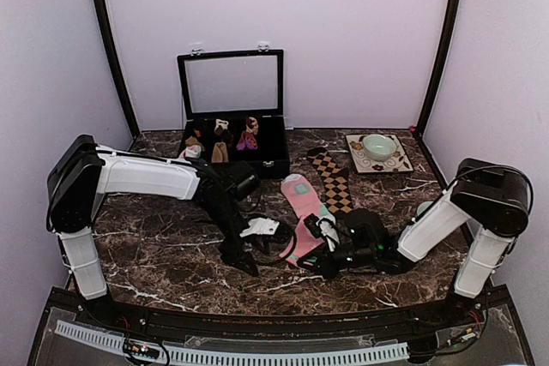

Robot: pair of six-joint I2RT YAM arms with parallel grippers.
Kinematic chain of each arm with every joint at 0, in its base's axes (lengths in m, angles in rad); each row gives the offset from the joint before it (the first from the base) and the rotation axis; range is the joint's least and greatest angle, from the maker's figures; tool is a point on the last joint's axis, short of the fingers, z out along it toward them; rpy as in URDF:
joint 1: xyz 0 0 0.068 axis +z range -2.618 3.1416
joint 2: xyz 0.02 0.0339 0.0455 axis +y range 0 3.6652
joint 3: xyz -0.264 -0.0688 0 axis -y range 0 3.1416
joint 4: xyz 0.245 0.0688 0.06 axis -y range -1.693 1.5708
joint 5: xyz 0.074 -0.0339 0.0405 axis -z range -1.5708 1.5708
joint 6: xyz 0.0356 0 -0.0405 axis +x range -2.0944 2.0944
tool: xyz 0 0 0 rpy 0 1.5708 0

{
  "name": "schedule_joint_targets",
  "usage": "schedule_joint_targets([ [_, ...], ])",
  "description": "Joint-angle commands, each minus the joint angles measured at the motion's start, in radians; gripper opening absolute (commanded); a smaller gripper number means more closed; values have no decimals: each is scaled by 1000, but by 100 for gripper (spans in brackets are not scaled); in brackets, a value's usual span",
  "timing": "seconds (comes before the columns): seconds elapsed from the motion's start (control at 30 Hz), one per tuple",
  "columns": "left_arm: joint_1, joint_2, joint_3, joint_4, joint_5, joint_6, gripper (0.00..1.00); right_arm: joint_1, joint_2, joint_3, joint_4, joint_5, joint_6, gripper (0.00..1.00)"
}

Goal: Roll the socks
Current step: Roll the sock at the center of the board.

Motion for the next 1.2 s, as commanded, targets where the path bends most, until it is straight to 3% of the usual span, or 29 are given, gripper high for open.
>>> schedule_joint_targets([
  [0.0, -55, 0, -14, 98, -87, 30, 73, -50, 103, -22, -83, -177, 211, 0],
  [0.27, -97, 66, 71, 144, -126, 59, 60, -112, 129, -24, -90, -233, 292, 0],
  [0.57, -114, 143, 110, 204, -199, 115, 55, -131, 171, 2, -163, -242, 296, 0],
  [0.77, -122, 173, 121, 211, -224, 133, 41, -139, 178, 4, -156, -249, 294, 0],
  [1.07, -130, 193, 106, 255, -273, 171, 38, -141, 193, 9, -151, -267, 283, 0],
  [1.13, -132, 205, 113, 247, -277, 179, 30, -141, 187, 7, -148, -270, 283, 0],
  [1.17, -132, 215, 126, 238, -276, 173, 14, -142, 182, 6, -149, -269, 282, 0],
])
